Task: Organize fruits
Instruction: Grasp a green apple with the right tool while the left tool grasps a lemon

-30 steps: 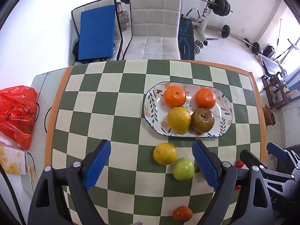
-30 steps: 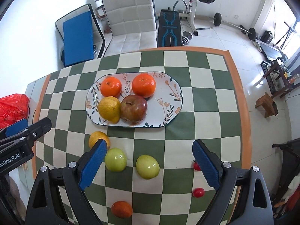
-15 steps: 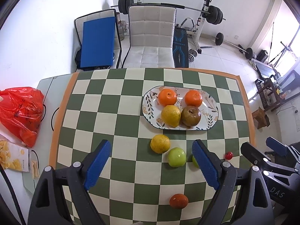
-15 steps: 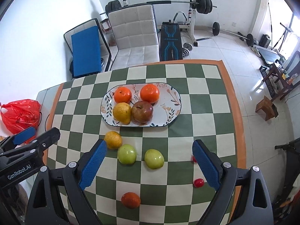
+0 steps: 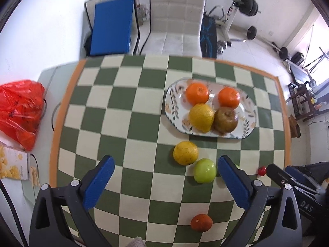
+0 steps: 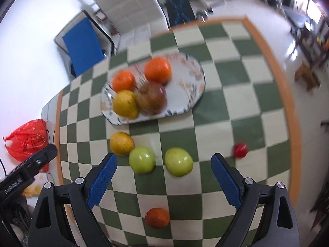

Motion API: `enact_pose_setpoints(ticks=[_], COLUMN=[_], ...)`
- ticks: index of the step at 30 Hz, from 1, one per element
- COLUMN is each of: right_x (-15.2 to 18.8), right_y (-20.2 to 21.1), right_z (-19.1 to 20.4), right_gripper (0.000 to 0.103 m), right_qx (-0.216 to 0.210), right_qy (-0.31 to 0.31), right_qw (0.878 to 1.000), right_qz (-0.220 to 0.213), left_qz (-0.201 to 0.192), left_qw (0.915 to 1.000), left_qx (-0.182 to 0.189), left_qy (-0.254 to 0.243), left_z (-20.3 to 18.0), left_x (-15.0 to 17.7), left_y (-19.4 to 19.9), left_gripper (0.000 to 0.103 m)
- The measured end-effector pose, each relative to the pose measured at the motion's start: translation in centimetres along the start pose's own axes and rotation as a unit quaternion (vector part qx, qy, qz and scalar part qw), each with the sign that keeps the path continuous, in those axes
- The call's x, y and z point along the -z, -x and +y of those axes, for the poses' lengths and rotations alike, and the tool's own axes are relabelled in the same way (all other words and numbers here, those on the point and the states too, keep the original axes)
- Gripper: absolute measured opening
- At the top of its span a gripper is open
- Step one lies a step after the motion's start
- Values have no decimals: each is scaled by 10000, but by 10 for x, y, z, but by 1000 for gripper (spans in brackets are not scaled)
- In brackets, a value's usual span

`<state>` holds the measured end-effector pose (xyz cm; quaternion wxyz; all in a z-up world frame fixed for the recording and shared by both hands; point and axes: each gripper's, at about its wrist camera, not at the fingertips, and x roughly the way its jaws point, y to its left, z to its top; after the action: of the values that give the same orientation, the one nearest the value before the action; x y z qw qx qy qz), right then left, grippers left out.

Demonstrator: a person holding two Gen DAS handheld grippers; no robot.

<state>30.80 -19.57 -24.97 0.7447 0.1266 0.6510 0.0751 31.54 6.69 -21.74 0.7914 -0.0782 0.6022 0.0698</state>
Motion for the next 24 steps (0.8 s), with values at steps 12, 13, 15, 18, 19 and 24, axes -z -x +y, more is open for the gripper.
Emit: enact_pose_setpoints(ticks=[12, 13, 15, 18, 19, 24], right_x=[15, 16, 18, 24, 25, 29], right_y=[-134, -135, -134, -133, -133, -136], right_z=[-42, -40, -37, -40, -41, -38], right_gripper=[62, 62, 62, 62, 62, 62], right_qx=[-231, -209, -65, 64, 46, 73], right_qy=[-732, -617, -514, -420, -435, -388], right_qw=[9908, 9918, 9922, 9928, 9925, 9921], right_qz=[1111, 1100, 1133, 1116, 1141, 1190], left_qz=[1462, 1497, 1642, 1807, 1853, 1890], left_qw=[9872, 9872, 9860, 9832, 9822, 9810], left_qx=[363, 348, 248, 191, 187, 305], left_qy=[522, 431, 165, -160, -237, -320], left_z=[1, -2, -12, -26, -30, -40], left_x=[-10, -12, -15, -15, -14, -11], left_y=[-124, -130, -144, -162, -168, -183], left_gripper=[103, 103, 103, 103, 103, 73])
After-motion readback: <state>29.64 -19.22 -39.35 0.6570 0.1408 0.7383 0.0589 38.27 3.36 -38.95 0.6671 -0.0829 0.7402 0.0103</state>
